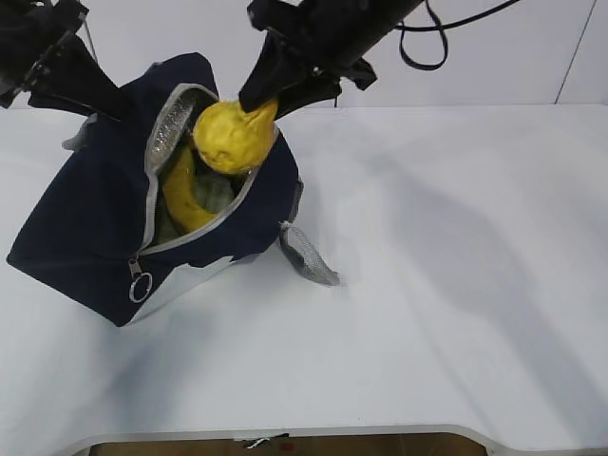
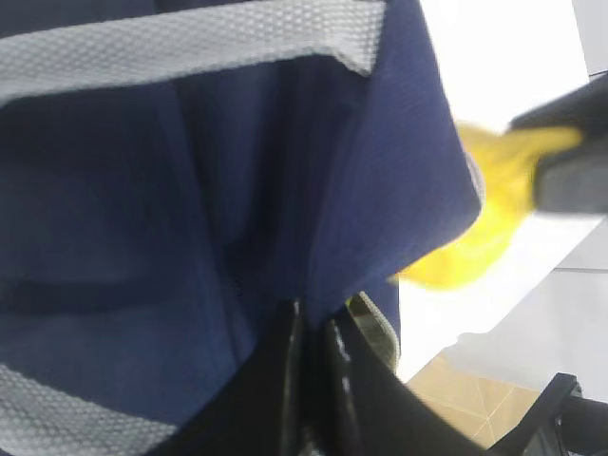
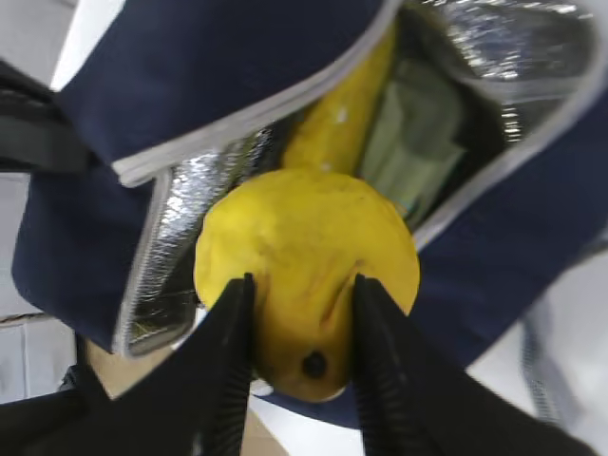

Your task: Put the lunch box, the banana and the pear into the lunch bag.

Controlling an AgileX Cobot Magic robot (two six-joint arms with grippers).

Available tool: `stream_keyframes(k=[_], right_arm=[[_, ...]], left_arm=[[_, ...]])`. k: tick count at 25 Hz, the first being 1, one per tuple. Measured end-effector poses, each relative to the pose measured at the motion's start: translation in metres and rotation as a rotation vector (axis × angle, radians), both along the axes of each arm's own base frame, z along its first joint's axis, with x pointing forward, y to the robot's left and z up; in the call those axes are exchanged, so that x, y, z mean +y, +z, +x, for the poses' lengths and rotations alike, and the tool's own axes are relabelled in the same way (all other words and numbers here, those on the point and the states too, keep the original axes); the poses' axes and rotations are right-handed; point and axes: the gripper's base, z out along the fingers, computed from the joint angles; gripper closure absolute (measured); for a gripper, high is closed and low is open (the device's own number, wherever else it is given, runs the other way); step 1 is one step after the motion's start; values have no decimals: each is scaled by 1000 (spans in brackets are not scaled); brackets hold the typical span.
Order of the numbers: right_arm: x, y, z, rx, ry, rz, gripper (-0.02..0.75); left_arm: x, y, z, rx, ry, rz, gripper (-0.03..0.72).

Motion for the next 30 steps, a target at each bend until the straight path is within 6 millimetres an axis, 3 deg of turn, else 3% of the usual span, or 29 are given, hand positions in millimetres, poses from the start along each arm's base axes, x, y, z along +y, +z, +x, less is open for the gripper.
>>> stream_keyframes(k=[6,10,17,22,30], right_arm=[[19,-37,6,66,43,-2,456],[26,-45,13,30,14,24,420],[32,-58,20,27,11,72,158],[27,-57,20,18,55,61,134],[23,-31,26,-65,54,142,142]], left_arm=[[0,0,0,0,1,-3,681],[0,0,0,0,1,-3,681],[0,0,0,0,1,-3,681],[0,0,0,0,0,0,681],[0,0,0,1,1,3,681]])
